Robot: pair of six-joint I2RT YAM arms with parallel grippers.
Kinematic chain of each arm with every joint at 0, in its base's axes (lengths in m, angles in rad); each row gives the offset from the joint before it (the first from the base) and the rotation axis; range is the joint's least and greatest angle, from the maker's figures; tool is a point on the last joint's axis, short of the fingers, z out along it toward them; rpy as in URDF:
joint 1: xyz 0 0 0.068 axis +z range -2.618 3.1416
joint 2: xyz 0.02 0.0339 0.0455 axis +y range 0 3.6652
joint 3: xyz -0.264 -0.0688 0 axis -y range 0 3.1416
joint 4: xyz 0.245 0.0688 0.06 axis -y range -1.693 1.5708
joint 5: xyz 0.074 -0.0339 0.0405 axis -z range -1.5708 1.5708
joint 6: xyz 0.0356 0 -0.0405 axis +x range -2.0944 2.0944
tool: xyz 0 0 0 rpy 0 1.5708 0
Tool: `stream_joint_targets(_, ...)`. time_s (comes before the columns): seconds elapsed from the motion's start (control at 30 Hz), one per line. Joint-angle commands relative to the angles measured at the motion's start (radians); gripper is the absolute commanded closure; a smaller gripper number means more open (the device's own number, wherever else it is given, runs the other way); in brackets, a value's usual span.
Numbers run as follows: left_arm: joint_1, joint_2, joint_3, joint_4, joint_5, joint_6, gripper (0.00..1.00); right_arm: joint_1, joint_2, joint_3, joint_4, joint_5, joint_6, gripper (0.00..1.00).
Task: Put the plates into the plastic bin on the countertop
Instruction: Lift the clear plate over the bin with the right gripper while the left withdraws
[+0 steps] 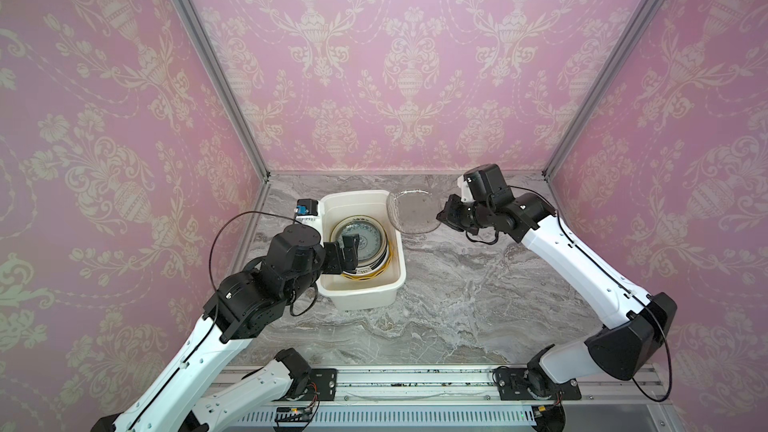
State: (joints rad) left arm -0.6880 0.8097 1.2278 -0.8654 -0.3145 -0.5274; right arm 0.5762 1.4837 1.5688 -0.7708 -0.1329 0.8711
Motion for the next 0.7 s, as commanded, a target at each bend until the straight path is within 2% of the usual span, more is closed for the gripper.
stream_joint_targets(0.0,0.011,-0.080,-0.032,-0.005,-0.176,0.053,0.01,0.102,0.011,0.074,-0.049,0.129,0.113,1.00)
stream_joint_targets(0.13,0.011,-0.155,-0.047,0.023,-0.268,0.115,0.01,0.219,0.080,0.148,-0.048,0.210,0.190,1.00)
stream_joint_targets(0.27,0.011,-0.194,-0.038,0.044,-0.311,0.171,0.01,0.295,0.189,0.256,-0.069,0.260,0.240,1.00)
stream_joint_targets(0.67,0.011,-0.265,-0.036,0.046,-0.353,0.209,0.01,0.361,0.533,0.556,-0.169,0.326,0.311,1.00)
